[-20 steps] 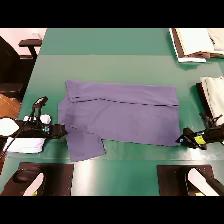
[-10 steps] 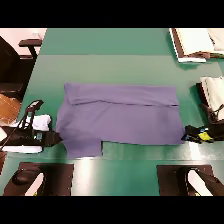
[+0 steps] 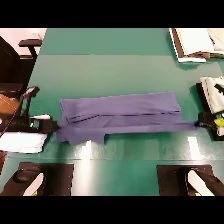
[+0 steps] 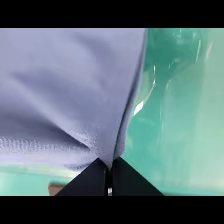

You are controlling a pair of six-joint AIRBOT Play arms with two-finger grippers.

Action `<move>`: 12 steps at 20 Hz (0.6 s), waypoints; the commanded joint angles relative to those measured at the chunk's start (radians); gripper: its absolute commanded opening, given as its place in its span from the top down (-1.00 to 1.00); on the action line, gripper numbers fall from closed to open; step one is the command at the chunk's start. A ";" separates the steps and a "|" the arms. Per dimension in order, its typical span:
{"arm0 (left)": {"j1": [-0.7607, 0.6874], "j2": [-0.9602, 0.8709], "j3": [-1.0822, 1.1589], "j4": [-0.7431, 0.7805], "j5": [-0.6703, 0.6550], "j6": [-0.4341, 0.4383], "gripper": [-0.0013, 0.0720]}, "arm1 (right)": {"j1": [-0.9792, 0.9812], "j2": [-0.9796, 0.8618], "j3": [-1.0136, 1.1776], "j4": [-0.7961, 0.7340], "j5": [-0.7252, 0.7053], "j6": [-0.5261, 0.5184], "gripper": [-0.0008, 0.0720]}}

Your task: Fold the shirts.

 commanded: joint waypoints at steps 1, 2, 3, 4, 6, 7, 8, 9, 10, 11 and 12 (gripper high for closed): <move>0.001 -0.225 0.063 0.050 0.292 0.057 0.90 | 0.068 -0.222 0.155 0.004 -0.100 0.000 0.93; 0.001 -0.290 0.085 0.051 0.347 0.063 0.90 | 0.087 -0.300 0.206 0.005 -0.113 0.000 0.93; 0.001 -0.351 0.108 0.051 0.389 0.063 0.90 | 0.101 -0.367 0.251 0.007 -0.125 0.000 0.93; 0.001 -0.410 0.132 0.051 0.420 0.065 0.90 | 0.111 -0.433 0.297 0.032 -0.139 0.000 0.93; 0.001 -0.493 0.165 0.051 0.467 0.086 0.90 | 0.111 -0.536 0.375 0.130 -0.172 0.000 0.93; 0.001 -0.520 0.179 0.053 0.476 0.086 0.90 | 0.109 -0.573 0.408 0.169 -0.186 0.000 0.93; 0.001 -0.536 0.192 0.053 0.479 0.086 0.66 | 0.107 -0.606 0.444 0.209 -0.193 -0.001 0.90; 0.001 -0.544 0.206 0.052 0.481 0.085 -0.18 | 0.107 -0.631 0.476 0.238 -0.192 -0.001 0.45; 0.001 -0.544 0.219 0.053 0.478 0.085 -0.57 | 0.107 -0.650 0.507 0.250 -0.188 -0.002 -0.13; 0.001 -0.542 0.239 0.053 0.463 0.085 -0.52 | 0.106 -0.658 0.528 0.249 -0.177 -0.010 -0.27; 0.001 -0.539 0.257 0.049 0.444 0.085 -0.52 | 0.102 -0.659 0.537 0.248 -0.169 -0.047 -0.27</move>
